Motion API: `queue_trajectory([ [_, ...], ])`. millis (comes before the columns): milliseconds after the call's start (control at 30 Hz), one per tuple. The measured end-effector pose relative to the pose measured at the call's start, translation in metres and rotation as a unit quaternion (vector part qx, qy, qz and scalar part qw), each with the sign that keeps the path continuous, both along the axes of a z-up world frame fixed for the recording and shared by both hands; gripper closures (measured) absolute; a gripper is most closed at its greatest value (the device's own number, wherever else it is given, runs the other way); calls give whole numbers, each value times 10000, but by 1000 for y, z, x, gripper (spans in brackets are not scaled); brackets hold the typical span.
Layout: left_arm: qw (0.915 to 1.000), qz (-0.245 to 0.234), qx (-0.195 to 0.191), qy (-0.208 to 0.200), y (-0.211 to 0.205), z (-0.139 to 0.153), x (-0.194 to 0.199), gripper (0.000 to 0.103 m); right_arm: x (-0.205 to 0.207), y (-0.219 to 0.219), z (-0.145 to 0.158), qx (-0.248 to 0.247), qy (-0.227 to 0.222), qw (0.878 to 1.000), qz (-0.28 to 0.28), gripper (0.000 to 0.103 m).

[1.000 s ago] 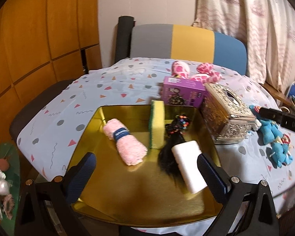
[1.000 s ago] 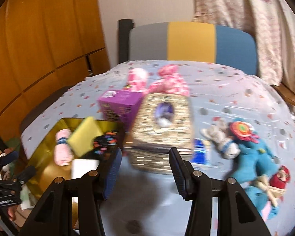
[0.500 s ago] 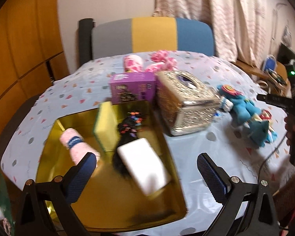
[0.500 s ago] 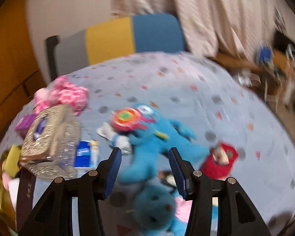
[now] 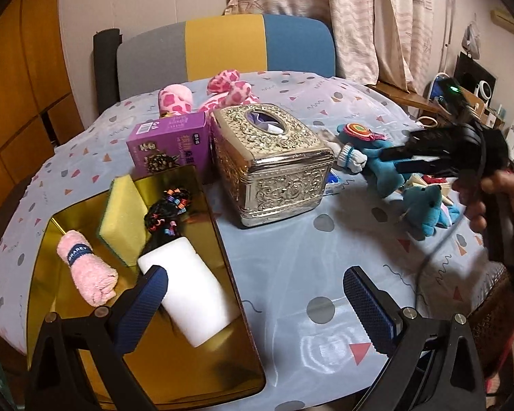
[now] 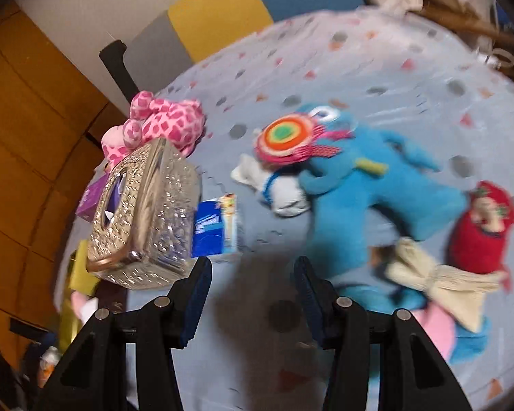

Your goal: Organize soft objects

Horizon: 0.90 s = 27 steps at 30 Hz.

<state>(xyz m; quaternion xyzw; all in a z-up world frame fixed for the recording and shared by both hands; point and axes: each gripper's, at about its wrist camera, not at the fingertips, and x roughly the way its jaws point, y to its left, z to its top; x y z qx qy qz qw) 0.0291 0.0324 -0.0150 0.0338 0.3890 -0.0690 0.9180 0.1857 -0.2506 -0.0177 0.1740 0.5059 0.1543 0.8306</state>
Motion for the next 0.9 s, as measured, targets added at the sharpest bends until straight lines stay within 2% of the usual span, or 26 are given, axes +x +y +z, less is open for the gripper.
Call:
queue_trajectory([
  [100, 10000, 19, -74, 35, 2, -2, 1, 0, 28, 12, -12, 500, 385, 9980, 79, 52],
  [300, 9997, 178, -128, 81, 11, -5, 0, 0, 78, 37, -38, 934, 832, 9921, -69, 53],
  [500, 9992, 280, -247, 142, 21, -6, 0, 0, 116, 55, -50, 621, 997, 9930, -133, 53],
  [633, 9991, 277, -278, 174, 22, -7, 0, 0, 129, 71, -57, -110, 1284, 9916, 117, 57],
  [700, 9990, 282, -302, 162, 23, -7, 0, 0, 128, 75, -62, -388, 1447, 9883, 294, 60],
  [900, 9987, 267, -397, 157, 25, -7, 0, 0, 96, 62, -61, -602, 1597, 9830, 678, 60],
])
